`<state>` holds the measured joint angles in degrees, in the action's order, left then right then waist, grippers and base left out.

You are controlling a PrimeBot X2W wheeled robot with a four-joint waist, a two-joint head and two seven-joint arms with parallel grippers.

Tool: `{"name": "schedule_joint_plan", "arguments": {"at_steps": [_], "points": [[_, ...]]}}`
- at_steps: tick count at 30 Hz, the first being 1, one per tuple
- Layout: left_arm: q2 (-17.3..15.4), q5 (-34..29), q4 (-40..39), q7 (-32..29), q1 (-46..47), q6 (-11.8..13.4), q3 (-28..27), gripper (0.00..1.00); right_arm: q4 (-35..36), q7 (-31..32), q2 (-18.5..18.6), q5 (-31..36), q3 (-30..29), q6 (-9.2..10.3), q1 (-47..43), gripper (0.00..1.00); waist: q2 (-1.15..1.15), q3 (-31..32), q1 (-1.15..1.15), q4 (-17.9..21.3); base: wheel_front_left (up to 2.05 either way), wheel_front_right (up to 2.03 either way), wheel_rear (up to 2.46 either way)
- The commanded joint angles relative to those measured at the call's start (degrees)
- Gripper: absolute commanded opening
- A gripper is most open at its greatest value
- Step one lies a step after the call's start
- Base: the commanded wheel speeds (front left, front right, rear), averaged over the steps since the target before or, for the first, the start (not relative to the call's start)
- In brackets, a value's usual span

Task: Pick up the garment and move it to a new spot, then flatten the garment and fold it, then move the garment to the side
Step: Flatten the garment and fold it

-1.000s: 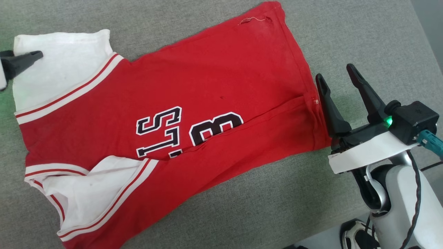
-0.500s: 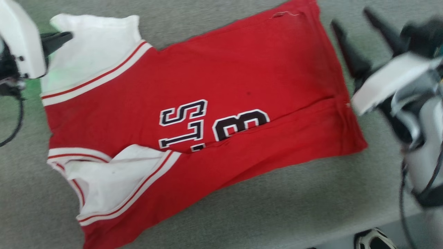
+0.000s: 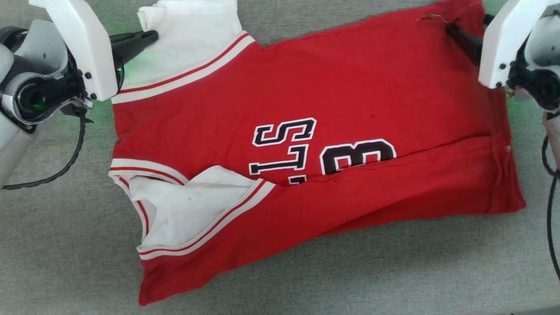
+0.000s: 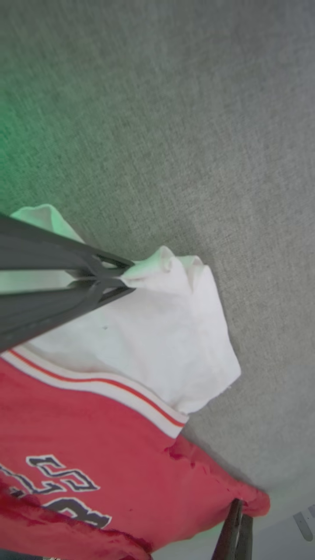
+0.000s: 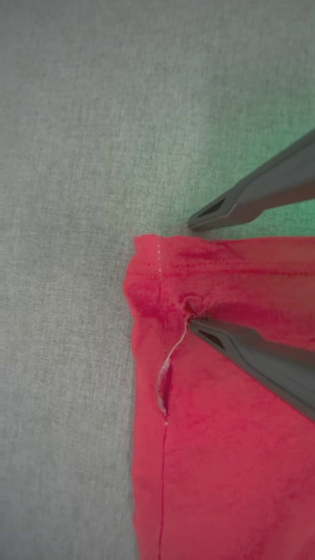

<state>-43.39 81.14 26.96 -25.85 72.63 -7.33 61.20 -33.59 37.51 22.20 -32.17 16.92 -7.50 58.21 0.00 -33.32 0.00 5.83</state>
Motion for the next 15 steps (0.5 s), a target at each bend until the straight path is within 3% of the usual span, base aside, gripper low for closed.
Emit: {"name": "schedule_joint_plan", "arguments": {"at_steps": [1, 2, 3, 9, 15], "points": [[0.1, 0.2, -0.1, 0.7, 0.6, -0.2, 0.3, 0.00, -1.3, 0.7, -0.4, -0.8, 0.8, 0.03, -0.9, 0.42, 0.00, -0.1, 0.00, -0.5, 0.00, 0.00, 0.00], [0.3, 0.3, -0.3, 1.4, 0.6, -0.2, 0.4, 0.00, -1.7, 0.5, -0.2, -1.2, 0.8, 0.03, -0.7, 0.18, 0.00, 0.0, 0.00, -0.7, 0.00, 0.00, 0.00], [0.4, 0.5, -0.5, 2.1, 0.6, -0.2, 0.5, 0.00, -1.9, -0.2, 0.1, -1.5, 0.8, 0.03, -0.6, 0.00, 0.00, 0.2, 0.00, -0.8, 0.00, 0.00, 0.00], [0.3, 2.4, -3.4, 7.3, -1.3, -0.2, 0.5, 0.00, -0.2, -6.1, 2.3, -2.9, 0.5, 0.04, -2.1, 0.00, 0.00, 3.9, 0.00, -1.7, 0.00, 0.00, 0.00], [-3.3, 3.3, -13.3, 14.3, -6.4, -0.2, 1.4, 0.00, 5.6, -8.9, 5.6, -5.7, 1.0, 0.04, -9.2, 0.00, 0.00, 8.8, 0.00, -3.2, 0.00, 0.00, 0.00]]}}
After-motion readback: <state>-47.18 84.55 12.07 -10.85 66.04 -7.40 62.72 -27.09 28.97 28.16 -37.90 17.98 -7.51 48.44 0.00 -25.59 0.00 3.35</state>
